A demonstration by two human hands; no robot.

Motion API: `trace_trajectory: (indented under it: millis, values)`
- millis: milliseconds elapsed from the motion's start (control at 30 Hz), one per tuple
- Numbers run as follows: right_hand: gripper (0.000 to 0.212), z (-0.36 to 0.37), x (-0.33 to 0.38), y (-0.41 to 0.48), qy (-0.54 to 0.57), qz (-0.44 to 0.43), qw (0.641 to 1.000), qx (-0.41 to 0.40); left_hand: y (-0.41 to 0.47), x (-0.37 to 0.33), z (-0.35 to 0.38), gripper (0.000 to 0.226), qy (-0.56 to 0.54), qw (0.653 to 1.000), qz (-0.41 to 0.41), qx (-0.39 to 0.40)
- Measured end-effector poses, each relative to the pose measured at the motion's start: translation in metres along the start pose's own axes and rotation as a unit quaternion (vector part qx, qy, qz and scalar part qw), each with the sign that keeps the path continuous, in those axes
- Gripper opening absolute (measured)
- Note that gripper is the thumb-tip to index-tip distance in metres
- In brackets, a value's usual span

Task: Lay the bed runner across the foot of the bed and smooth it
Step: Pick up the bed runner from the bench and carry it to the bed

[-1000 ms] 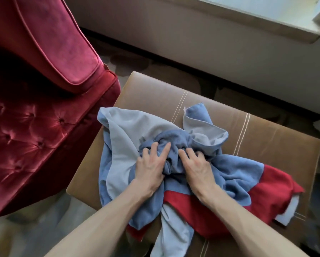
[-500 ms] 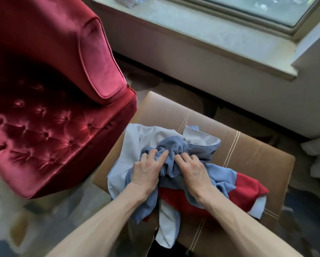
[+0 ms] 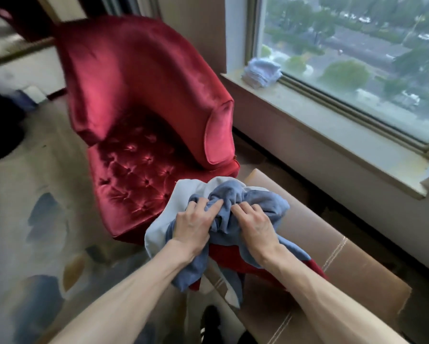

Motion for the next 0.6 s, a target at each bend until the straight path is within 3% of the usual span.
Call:
trace_trajectory:
  millis: [300, 600]
  values:
    - [0.025, -0.024, 0.204, 0.002, -0.004, -0.198, 0.98, 0.02, -0.138, 0.113, -0.106, 0.072, 0.029, 0.983, -0.168, -0.063]
    - [0.031, 0.002, 0.461, -0.084, 0.029, -0.372, 0.926, 0.05, -0.377, 0.226, -0.182, 0.067, 0.06, 0.931, -0.343, -0.11]
Point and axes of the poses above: each hand's wrist, its own y-axis towards the middle knuckle, its own z-axis out of the palm, x = y × z, the point moved 7 cm from there along y, towards the middle knuckle, and after that the axes turned 12 degrees about z, right-handed, at the moved point
